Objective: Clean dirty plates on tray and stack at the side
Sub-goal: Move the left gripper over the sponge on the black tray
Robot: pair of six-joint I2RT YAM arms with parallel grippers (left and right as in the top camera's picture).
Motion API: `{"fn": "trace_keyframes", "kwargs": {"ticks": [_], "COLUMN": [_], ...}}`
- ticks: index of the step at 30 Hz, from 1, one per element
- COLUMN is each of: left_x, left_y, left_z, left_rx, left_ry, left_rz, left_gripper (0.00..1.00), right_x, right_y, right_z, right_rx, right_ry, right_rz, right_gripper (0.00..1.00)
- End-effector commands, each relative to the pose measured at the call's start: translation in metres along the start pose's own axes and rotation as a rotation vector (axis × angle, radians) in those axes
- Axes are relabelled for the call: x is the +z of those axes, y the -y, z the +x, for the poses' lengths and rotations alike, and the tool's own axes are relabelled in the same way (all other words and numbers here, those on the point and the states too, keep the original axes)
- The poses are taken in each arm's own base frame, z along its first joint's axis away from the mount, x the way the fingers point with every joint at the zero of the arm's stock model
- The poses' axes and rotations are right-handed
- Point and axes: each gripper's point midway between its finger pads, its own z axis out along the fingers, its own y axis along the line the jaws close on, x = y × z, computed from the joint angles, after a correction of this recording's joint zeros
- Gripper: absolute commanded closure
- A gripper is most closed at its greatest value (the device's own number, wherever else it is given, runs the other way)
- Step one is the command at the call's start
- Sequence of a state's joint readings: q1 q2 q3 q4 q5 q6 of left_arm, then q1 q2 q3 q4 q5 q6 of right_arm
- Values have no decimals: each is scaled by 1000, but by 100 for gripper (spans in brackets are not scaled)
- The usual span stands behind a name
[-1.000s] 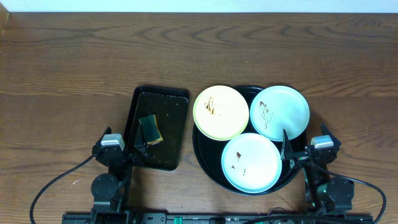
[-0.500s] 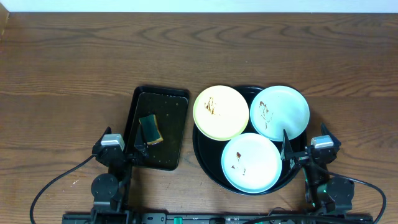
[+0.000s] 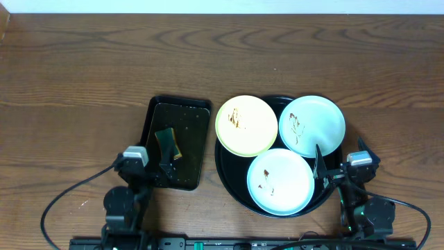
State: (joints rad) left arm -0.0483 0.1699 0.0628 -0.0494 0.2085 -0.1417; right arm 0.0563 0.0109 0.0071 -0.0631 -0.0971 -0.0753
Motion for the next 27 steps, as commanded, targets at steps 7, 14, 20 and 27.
{"fn": "trace_keyframes", "kwargs": {"ticks": [7, 14, 20, 27], "left_x": [19, 51, 61, 57], "left_y": [40, 63, 52, 29], "left_z": [-74, -66, -19, 0], "left_rx": [16, -128, -162, -116], "left_ry": [-141, -568, -857, -929], "left_rz": [138, 227, 117, -3], "left_gripper": [12, 12, 12, 12], "right_x": [0, 0, 0, 0], "right_y": [2, 2, 2, 2], "right_z": [1, 1, 1, 1], "right_rx": [16, 16, 16, 16], "right_ry": [-2, -1, -2, -2], "right_rz": [4, 4, 4, 4], "right_gripper": [1, 1, 1, 1]}}
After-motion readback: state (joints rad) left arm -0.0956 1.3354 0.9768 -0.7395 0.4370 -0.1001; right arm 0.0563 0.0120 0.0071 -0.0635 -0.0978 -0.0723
